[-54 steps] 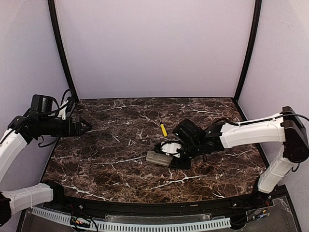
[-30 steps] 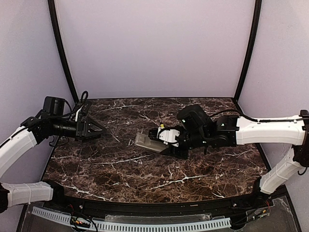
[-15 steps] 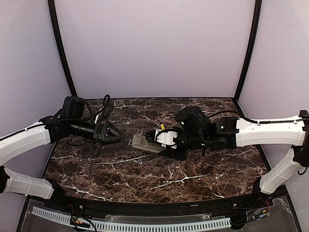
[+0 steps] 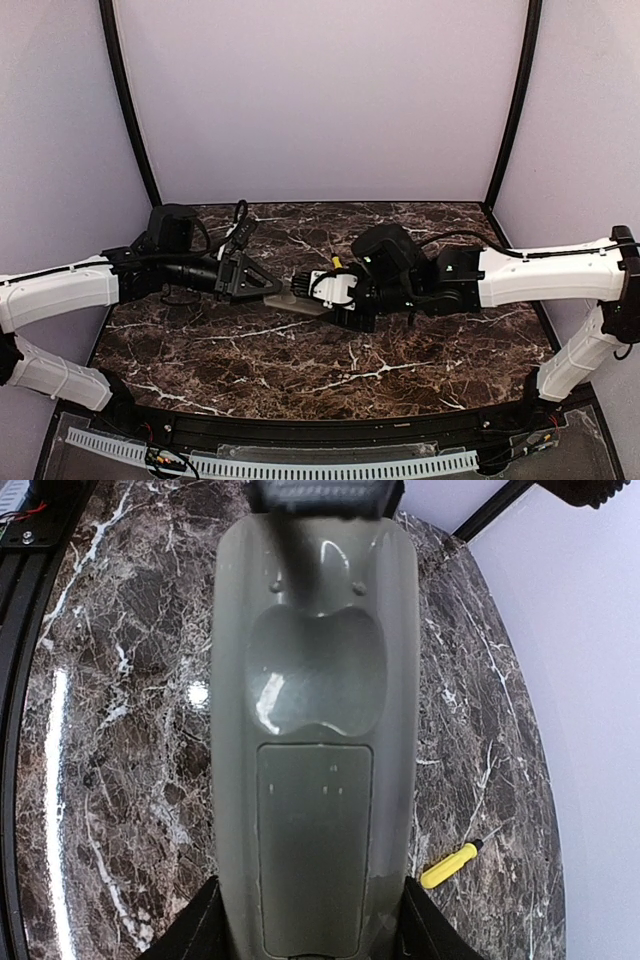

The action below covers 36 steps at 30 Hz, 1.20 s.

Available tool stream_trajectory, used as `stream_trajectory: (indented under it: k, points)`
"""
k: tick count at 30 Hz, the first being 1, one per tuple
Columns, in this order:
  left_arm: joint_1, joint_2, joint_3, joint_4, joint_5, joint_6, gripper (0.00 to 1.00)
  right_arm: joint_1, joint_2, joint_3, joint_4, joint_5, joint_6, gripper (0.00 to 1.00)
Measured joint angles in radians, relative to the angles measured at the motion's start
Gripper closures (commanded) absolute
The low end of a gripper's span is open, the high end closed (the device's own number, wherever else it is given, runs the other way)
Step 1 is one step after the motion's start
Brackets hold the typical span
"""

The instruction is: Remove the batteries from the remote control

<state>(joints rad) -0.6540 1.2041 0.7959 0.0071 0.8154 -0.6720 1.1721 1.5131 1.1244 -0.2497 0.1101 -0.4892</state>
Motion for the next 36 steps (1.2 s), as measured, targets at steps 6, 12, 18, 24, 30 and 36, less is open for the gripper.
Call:
stream_trajectory:
  k: [6, 12, 18, 24, 30, 36]
  points:
    - [-0.008, 0.014, -0.018, 0.039, -0.016, -0.02, 0.29, 0.005, 0.004, 0.014, 0.034, 0.003, 0.002, 1.0]
    - [-0.013, 0.034, -0.019, 0.055, -0.027, -0.026, 0.37, 0.014, 0.035, 0.031, 0.048, 0.011, 0.011, 1.0]
    - [-0.018, 0.035, -0.02, 0.069, -0.038, -0.032, 0.44, 0.015, 0.055, 0.04, 0.048, 0.022, 0.021, 1.0]
    - [-0.018, 0.035, -0.02, 0.068, -0.047, -0.032, 0.5, 0.016, 0.055, 0.042, 0.048, 0.026, 0.035, 1.0]
    - [-0.018, 0.035, -0.021, 0.065, -0.051, -0.034, 0.75, 0.02, 0.055, 0.042, 0.048, 0.027, 0.041, 1.0]
    - [-0.019, 0.034, -0.018, 0.055, -0.059, -0.032, 0.95, 0.024, 0.06, 0.043, 0.048, 0.039, 0.045, 1.0]
